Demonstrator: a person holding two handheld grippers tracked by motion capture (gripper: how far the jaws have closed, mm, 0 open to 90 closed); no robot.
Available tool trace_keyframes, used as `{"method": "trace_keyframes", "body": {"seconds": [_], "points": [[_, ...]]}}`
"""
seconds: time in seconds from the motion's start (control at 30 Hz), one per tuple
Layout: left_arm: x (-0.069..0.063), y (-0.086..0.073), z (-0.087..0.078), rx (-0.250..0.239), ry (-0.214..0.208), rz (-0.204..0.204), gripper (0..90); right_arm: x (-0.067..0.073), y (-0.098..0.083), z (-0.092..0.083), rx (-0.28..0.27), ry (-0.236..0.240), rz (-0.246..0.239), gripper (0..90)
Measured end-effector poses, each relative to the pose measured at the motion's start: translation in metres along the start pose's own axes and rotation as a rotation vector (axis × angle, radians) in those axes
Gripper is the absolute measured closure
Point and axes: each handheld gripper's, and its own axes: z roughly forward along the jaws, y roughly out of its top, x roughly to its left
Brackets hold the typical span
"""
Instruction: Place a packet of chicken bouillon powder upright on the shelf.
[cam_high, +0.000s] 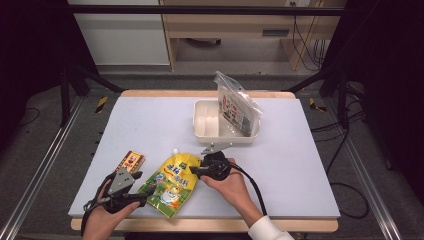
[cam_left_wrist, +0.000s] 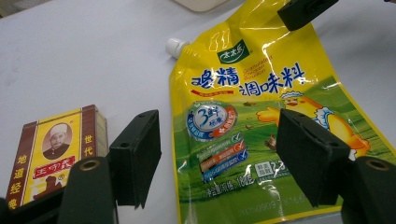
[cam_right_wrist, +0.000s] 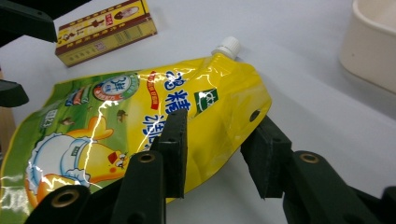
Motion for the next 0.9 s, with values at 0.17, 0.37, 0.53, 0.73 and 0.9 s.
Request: {"method": "trace_keyframes", "body": {"seconds": [0.17,0.37,0.53,0.73,0.9], "points": [[0.000,0.000,0.000,0.000,-0.003,-0.002,30.6,-0.002,-0.001,0.003,0.008,-0.038,0.002,73.2],[0.003,0.002,-0.005,-0.026,0.003,-0.014,30.7,-0.008,-0.002,0.003,0.012,-0.007,0.050,88.8],[0.012,0.012,-0.010,-0.032,0.006,-0.012,30.7,-0.011,0.016,-0.009,-0.007,0.045,0.063,90.0],[0.021,0.040,-0.016,-0.035,0.005,0.039,30.6,-0.008,0.057,-0.039,-0.023,0.043,-0.033,90.0],[0.031,0.062,-0.017,-0.033,-0.005,0.064,30.6,-0.003,0.087,-0.057,0.006,0.054,-0.134,90.0]]}}
